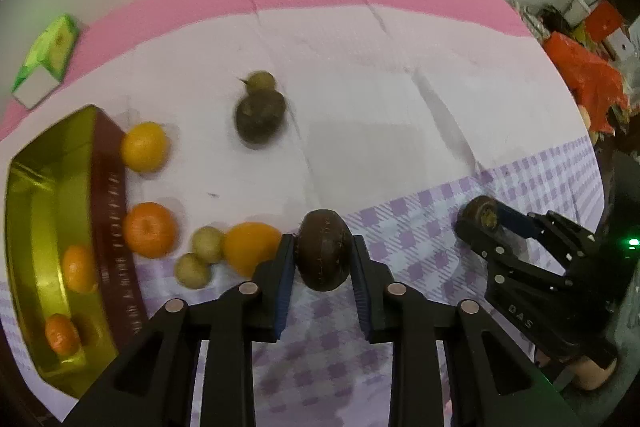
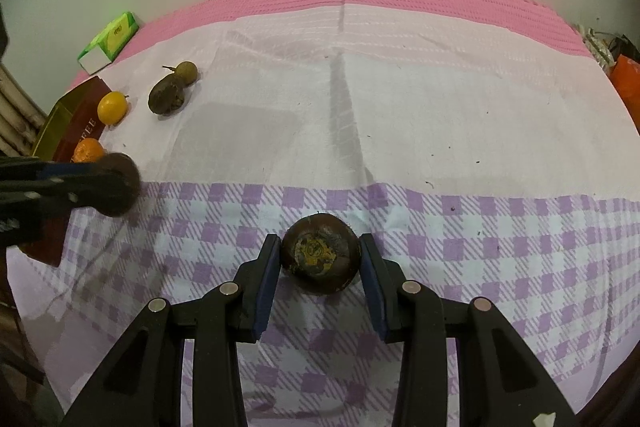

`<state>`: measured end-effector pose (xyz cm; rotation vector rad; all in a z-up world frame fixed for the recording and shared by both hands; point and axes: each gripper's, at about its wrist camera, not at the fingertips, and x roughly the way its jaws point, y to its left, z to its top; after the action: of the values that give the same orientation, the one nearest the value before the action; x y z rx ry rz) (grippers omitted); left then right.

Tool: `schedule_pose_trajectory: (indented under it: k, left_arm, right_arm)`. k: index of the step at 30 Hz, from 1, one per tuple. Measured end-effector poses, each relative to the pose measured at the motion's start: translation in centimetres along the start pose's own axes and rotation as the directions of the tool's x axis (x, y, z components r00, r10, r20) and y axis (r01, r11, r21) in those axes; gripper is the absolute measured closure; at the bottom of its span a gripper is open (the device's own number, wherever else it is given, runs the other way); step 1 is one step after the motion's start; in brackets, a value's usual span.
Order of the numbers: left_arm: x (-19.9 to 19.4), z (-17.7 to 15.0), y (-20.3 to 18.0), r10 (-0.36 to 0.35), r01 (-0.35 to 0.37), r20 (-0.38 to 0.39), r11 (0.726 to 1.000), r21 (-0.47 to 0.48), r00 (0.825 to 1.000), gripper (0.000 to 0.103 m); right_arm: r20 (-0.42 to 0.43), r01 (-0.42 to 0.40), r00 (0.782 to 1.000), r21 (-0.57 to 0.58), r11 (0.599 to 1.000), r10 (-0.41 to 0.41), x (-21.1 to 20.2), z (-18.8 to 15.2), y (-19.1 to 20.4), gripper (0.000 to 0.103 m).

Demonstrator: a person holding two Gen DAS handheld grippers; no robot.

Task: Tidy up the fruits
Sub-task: 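Carry the oval fruit into the tin tray and open the left gripper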

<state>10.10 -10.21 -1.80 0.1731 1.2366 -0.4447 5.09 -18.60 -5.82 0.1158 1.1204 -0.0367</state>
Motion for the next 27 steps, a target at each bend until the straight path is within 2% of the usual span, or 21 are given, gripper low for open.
schedule_pose_trajectory:
  k: [9,17,27]
  left_arm:
    - [-4.7,-0.4,4.5,0.041,-0.032,0.107,0.996,-0.079,0.993,0.077]
    - [-6.8,-1.2,9.2,0.103,-0.082,0.136,0.985,-0.151,0.985,0.077]
    - [-7.1,-3.3,18.4,0.271,-0.234,0.088,0.924,-0.303,0.959,0.077]
  right_arm:
    - [0.005,0.030,1.000,-0.023,0.999,-0.030,0.2,0.0,0.7,0.066]
    - [0.008,0.048,0.999,-0.029,0.998,-0.047,0.2,0.0,0.9,0.066]
    - [0.012,0.061,0.998,-0.037,0.997,-0.060,0.3,0.0,1.2,0.066]
